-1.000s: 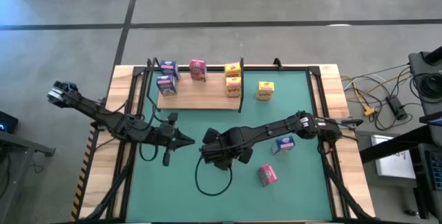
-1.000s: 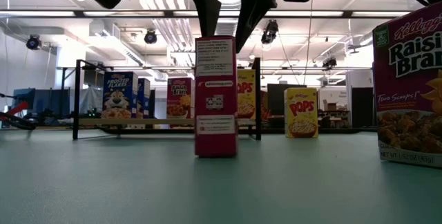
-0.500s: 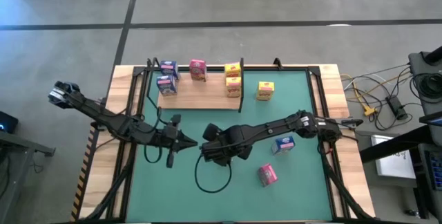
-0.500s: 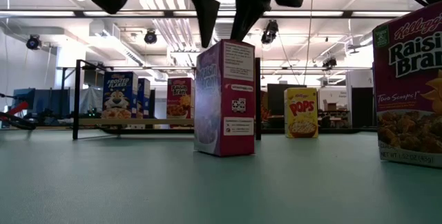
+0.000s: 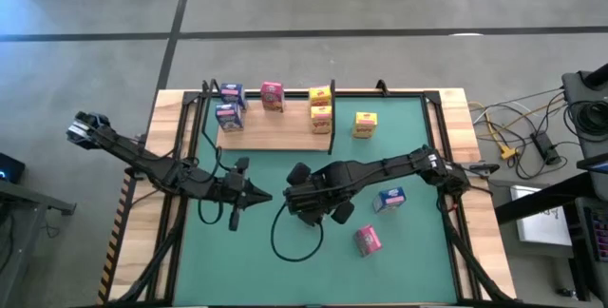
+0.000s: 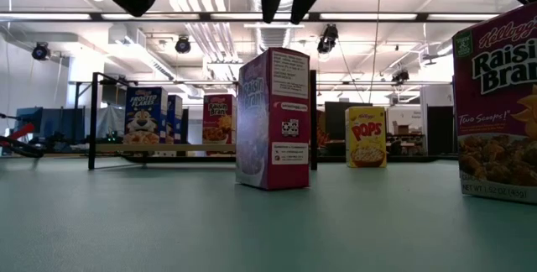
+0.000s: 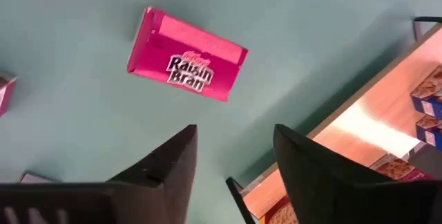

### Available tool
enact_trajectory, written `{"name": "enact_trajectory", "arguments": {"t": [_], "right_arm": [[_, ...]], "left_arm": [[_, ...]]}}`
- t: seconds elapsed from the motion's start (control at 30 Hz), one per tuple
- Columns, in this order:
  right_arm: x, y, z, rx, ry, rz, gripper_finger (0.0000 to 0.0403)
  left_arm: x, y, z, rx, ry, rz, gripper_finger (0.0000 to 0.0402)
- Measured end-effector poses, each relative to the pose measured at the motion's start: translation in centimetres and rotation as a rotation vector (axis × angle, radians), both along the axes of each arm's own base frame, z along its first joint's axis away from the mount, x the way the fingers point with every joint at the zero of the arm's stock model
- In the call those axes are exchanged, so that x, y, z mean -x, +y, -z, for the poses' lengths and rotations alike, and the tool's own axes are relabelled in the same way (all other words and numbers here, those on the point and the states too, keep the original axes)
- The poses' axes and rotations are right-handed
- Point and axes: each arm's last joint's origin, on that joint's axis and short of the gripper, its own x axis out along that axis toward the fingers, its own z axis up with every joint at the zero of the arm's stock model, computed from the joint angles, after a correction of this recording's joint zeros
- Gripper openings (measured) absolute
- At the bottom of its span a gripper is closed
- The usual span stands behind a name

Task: Stack cereal on shelf
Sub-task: Put the left pink cereal box on the shelf

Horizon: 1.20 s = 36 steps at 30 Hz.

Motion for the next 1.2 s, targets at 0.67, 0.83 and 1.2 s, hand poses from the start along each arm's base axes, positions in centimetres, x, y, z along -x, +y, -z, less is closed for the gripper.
{"name": "enact_trajectory", "arguments": {"t": [0.67, 0.83, 1.2], "right_arm": [[0.1, 0.2, 3.7, 0.010, 0.162, -0.174, 0.0319], [-0.4, 0.0, 5.1, 0.132, 0.159, -0.248, 0.0309], [-1.2, 0.1, 5.4, 0.150, 0.080, -0.267, 0.0299]], "left_arm": [[0.0, -0.1, 0.0, 0.004, -0.003, 0.002, 0.0000], [0.0, -0.1, 0.0, 0.005, -0.003, 0.002, 0.0000], [0.0, -0.1, 0.0, 0.005, -0.003, 0.002, 0.0000]]}}
